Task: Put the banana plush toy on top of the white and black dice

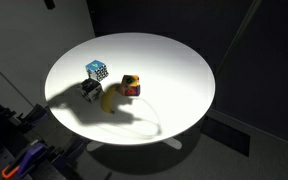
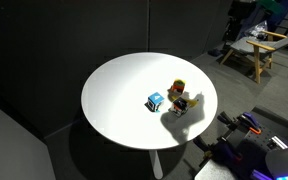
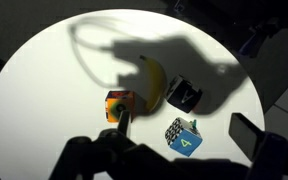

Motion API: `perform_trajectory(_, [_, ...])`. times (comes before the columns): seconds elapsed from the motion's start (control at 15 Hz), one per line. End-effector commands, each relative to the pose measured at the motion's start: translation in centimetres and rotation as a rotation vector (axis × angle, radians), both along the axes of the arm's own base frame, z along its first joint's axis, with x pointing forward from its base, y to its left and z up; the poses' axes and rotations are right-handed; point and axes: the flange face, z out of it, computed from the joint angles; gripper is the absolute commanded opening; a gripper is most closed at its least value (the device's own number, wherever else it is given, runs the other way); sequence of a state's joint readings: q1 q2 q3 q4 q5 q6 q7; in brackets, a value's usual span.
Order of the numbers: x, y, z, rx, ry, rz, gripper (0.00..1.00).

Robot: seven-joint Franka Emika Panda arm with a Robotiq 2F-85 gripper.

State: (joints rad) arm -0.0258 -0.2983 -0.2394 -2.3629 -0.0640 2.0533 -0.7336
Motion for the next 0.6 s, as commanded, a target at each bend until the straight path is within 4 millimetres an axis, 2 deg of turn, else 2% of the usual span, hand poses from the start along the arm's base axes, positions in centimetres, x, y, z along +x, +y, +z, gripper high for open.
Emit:
perform_trajectory(0.0, [0.0, 0.0, 0.0, 0.000, 0.001, 0.000, 1.00])
perform_trajectory(0.2, [0.1, -0.1, -0.2, -0.002, 0.000, -0.020, 1.00])
perform_trajectory(0.53, [1.5, -1.6, -2.8, -0.001, -0.050, -0.026, 1.00])
